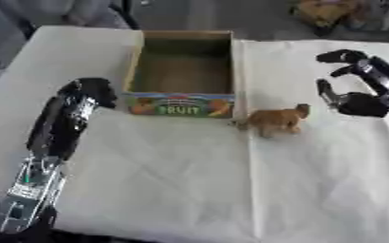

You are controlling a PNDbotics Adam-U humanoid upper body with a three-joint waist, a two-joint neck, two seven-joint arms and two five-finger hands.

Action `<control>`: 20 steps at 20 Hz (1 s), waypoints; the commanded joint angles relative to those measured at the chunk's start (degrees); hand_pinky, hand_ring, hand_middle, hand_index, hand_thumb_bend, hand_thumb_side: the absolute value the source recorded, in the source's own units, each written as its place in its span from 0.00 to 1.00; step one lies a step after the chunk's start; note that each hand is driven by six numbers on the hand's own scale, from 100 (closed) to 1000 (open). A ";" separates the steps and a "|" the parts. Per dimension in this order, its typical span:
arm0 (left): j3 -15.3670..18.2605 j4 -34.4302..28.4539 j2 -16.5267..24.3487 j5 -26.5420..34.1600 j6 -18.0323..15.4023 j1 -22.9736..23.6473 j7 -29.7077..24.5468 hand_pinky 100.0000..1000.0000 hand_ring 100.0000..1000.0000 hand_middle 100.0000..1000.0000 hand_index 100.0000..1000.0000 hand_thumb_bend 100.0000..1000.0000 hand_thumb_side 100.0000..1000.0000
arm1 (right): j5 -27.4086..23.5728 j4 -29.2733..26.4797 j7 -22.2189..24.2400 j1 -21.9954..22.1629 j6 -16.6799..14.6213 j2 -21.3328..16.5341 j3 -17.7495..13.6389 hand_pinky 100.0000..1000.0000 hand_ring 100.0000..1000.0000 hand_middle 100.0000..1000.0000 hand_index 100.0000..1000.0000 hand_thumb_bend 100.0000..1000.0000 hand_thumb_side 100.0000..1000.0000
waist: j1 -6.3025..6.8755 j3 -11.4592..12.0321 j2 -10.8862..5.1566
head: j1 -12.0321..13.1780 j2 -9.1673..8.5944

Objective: Pick up objects on the table and place them in the box.

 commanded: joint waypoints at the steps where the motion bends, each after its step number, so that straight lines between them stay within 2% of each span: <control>1: -0.13 -0.92 1.36 0.30 0.04 -0.64 -0.38 0.58 0.59 0.53 0.67 0.00 0.54 | 0.66 0.15 0.58 -1.61 -0.31 -2.13 0.24 0.77 0.93 0.84 0.91 0.00 0.42 | -0.05 0.18 -0.95 | -0.39 0.39; 3: -0.37 -0.91 1.39 0.33 0.03 -0.67 -0.74 0.58 0.60 0.53 0.67 0.00 0.54 | 1.98 1.76 1.97 -2.52 -0.86 -2.64 1.59 0.77 0.93 0.84 0.92 0.00 0.43 | -0.07 0.42 -1.02 | -0.78 0.41; 9: -0.52 -0.83 1.41 0.39 -0.03 -0.69 -1.20 0.58 0.60 0.53 0.67 0.00 0.54 | 6.78 3.96 5.61 -3.98 -3.58 -2.29 2.27 0.78 0.94 0.85 0.93 0.00 0.44 | 0.08 0.58 -1.12 | -0.94 0.33; 16: -0.76 -0.82 1.32 0.46 -0.05 -0.78 -1.65 0.58 0.60 0.53 0.67 0.00 0.54 | 9.42 5.73 8.09 -5.70 -6.76 -1.81 3.48 0.81 0.95 0.87 0.94 0.00 0.44 | 0.29 0.93 -1.12 | -1.34 0.27; 20: -0.76 -0.82 1.32 0.48 -0.05 -0.79 -1.70 0.58 0.60 0.53 0.67 0.00 0.54 | 9.98 6.28 8.38 -5.92 -7.50 -1.67 3.42 0.81 0.95 0.87 0.94 0.00 0.44 | 0.31 0.96 -1.12 | -1.37 0.27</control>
